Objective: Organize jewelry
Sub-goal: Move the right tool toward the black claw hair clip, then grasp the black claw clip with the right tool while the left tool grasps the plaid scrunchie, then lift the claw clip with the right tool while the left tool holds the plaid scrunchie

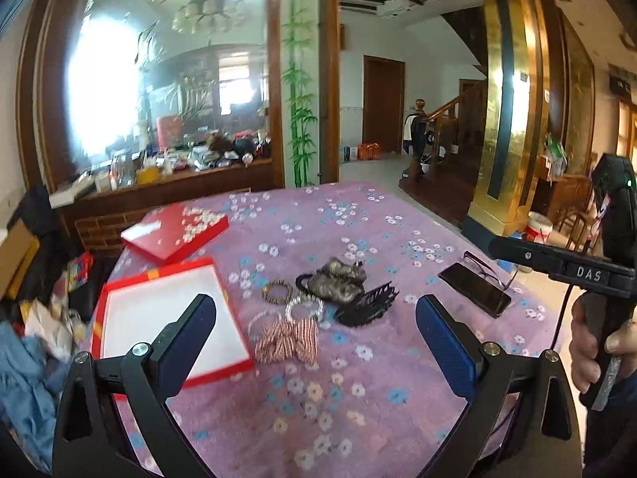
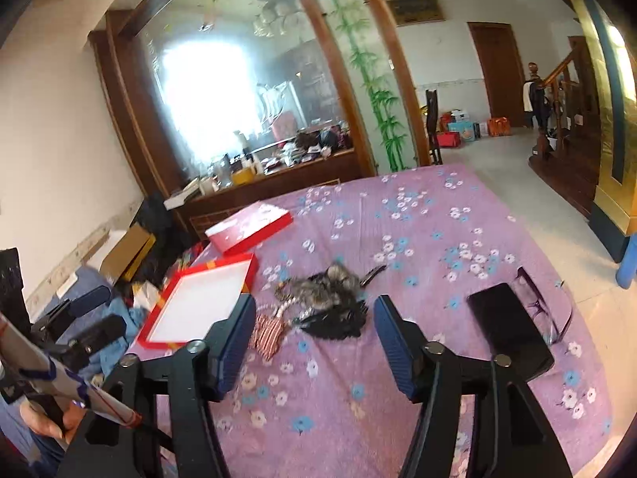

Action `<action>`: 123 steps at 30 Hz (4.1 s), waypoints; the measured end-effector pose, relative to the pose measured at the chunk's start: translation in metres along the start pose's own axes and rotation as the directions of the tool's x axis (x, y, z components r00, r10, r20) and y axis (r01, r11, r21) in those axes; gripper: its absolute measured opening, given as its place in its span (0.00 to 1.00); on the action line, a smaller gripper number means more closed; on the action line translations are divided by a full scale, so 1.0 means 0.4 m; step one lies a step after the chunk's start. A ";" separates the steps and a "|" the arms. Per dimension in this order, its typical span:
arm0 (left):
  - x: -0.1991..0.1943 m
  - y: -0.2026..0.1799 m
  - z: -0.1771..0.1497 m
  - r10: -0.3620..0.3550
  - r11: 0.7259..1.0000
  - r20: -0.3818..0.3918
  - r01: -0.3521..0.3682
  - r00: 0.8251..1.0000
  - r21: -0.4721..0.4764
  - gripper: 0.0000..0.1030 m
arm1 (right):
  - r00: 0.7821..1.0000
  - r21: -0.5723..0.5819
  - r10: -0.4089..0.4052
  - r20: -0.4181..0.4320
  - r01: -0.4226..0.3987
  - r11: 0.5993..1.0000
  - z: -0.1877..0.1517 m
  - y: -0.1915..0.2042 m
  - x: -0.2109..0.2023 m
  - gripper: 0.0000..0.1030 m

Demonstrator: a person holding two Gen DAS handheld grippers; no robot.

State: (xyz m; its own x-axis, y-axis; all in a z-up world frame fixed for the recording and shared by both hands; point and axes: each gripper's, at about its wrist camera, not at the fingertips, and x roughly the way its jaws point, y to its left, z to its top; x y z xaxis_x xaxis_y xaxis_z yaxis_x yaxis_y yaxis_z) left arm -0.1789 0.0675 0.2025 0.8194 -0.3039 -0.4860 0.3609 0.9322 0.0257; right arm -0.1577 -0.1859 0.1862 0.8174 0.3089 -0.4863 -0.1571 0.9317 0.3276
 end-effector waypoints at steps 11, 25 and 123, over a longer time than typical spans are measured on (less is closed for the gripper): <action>0.312 0.132 -0.113 0.037 0.992 -0.264 -0.066 0.964 -0.104 0.97 | 0.945 0.275 0.087 -0.315 0.003 0.962 -0.122 -0.101 0.321 0.66; 0.448 0.251 -0.128 -0.065 0.969 -0.329 -0.019 0.942 -0.247 0.91 | 0.893 0.366 0.056 -0.447 0.125 0.922 -0.110 -0.069 0.578 0.66; 0.562 0.133 -0.152 0.151 0.976 -0.243 -0.184 0.958 -0.116 0.20 | 0.995 0.075 -0.098 0.008 0.097 0.992 0.002 -0.065 0.463 0.49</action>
State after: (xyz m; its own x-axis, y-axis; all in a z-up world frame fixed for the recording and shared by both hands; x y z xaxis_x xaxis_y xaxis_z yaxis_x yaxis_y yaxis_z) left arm -0.0026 0.0608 0.0418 0.7319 -0.1024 -0.6737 0.1501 0.9886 0.0128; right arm -0.0018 -0.1528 0.0881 0.8335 0.2145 -0.5093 -0.0351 0.9403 0.3386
